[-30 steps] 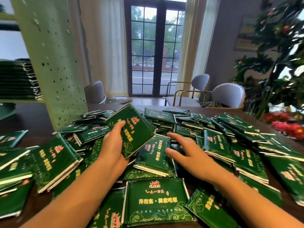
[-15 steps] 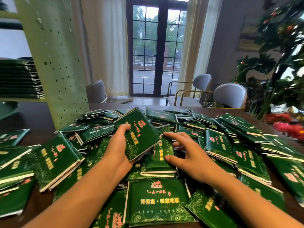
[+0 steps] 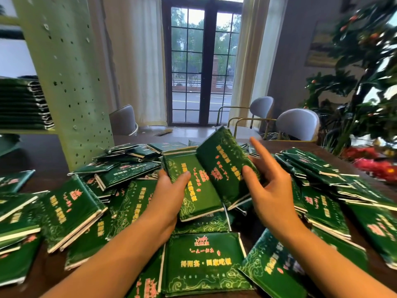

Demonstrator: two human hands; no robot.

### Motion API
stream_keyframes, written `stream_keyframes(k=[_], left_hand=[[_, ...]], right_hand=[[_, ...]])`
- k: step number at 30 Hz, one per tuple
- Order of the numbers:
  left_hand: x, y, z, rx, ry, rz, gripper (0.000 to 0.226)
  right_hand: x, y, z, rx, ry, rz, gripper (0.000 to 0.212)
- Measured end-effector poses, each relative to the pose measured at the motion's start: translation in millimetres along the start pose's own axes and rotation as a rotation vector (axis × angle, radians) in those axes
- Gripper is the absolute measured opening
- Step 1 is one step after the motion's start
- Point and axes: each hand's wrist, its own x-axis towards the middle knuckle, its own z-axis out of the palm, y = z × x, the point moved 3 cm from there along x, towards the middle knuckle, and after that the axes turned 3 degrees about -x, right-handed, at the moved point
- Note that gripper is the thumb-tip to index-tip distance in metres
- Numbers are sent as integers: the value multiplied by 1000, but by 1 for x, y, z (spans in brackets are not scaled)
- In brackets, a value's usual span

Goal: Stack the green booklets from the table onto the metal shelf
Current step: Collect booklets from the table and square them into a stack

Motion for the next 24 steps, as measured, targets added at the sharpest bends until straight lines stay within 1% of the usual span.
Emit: stream_keyframes(k=[1, 2, 4, 5, 7, 8, 10, 12, 14, 15, 16, 18, 19, 20, 22, 23, 24], left_hand=[[-1, -1, 2, 0, -12, 8, 21], [-3, -1, 4, 7, -19, 18, 27], [-4, -2, 5, 34, -29, 28, 43], [-4, -2, 5, 36, -26, 36, 43], [-4, -3, 5, 7, -20, 35, 39], [-4, -2, 5, -5, -13, 26, 42], [-6, 1, 7, -11, -27, 12, 55], [-6, 1, 7, -27, -38, 13, 55], [-8, 0, 10, -45, -31, -13, 52], [-9, 0, 12, -58, -48, -21, 60], [-10, -1, 13, -81, -63, -34, 61], [-11, -2, 14, -145, -85, -46, 51], [-11, -2, 14, -175, -116, -49, 51], [-13, -2, 14, -192, -156, -57, 63], [-14, -2, 15, -188, -216, -65, 94], [-13, -1, 15, -174, -216, -58, 105], [-13, -1, 13, -128, -186, -38, 110]], right_hand=[[-2, -1, 3, 3, -35, -19, 54], [-5, -1, 6, -10, -66, -46, 52], [-7, -4, 11, -87, -93, -118, 41], [-9, -5, 13, -116, -94, -150, 38], [-9, -4, 13, -134, -62, -190, 37], [-8, -2, 11, -131, -27, -192, 37], [-5, 1, 6, -132, 46, -174, 40], [-3, 3, 3, -154, 54, -166, 44], [-4, 3, 7, -158, -20, -159, 43], [-5, 2, 11, -158, -76, -171, 43], [-8, 2, 15, -167, -137, -184, 42], [-12, 2, 22, -198, -259, -177, 45], [-13, 2, 25, -214, -317, -164, 48], [-14, 2, 27, -225, -367, -157, 50], [-16, 2, 28, -227, -442, -144, 56], [-16, 1, 29, -216, -477, -136, 58], [-17, 0, 29, -204, -507, -132, 58]])
